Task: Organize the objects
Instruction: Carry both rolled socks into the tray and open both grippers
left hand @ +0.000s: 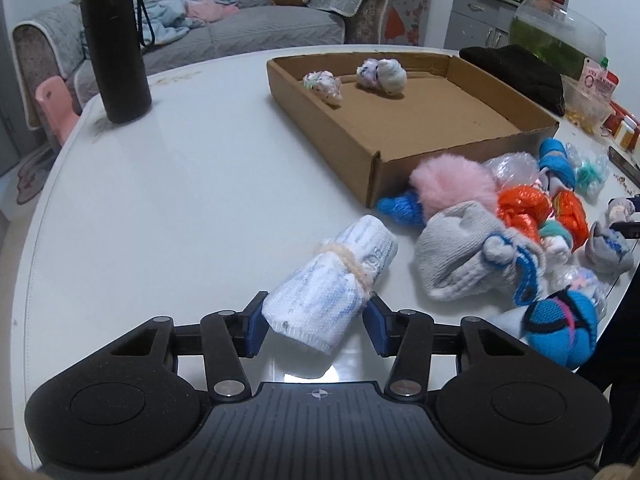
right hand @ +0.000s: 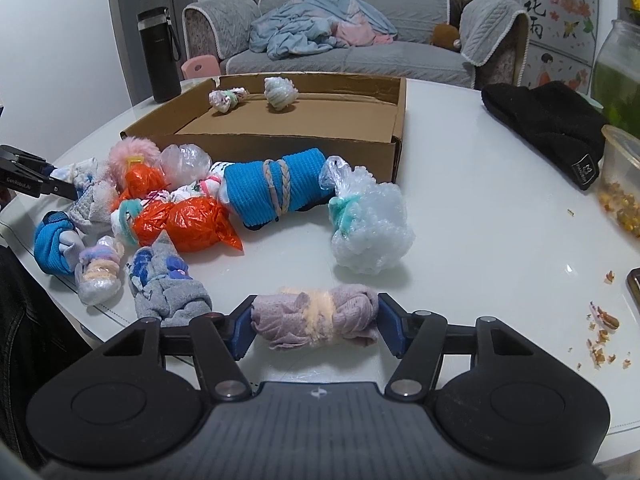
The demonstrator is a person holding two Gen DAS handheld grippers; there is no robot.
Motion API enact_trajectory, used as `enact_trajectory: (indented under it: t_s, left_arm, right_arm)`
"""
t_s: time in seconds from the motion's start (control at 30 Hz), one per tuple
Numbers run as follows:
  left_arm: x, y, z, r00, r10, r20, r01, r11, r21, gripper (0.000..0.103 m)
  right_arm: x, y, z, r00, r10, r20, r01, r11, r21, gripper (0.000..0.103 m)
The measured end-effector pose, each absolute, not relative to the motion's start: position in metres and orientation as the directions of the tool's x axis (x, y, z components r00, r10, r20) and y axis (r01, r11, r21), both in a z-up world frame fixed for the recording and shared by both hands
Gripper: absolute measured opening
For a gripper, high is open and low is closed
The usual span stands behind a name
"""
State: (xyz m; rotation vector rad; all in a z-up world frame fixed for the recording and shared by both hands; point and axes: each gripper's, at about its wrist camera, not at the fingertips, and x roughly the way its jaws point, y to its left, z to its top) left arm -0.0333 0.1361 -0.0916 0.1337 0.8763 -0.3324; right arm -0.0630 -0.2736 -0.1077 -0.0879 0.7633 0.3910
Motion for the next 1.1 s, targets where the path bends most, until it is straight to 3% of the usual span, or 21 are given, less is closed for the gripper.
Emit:
enact_trajectory:
  t_s: [0.37, 0.73, 1.1]
  left_arm:
    - [-0.025, 0.116, -0.023, 0.681, -0.231, -0.695, 0.241, 0.967, -0.086, 0.055]
    - [0.044, 0.057, 0.014, 0.702, -0.211, -0.68, 0.181, 0.977, -0.116, 0.055]
    - [0.103, 0.031, -0.01, 0.657, -0.144, -0.74, 0.083, 0.989, -0.119, 0.056]
  right_arm:
    - [-0.046, -0.3, -0.05, 0.723, 0.314, -0.615, -0.362, 0.931, 0.051, 0.058]
    - [0.027, -0.244, 0.028, 0.738, 0.445, -0.508, -0.499, 0.866, 0.035, 0.058]
    - [0.108, -0.159, 0.001, 0.608, 0.512, -0.607, -0.643, 0.766, 0.0, 0.058]
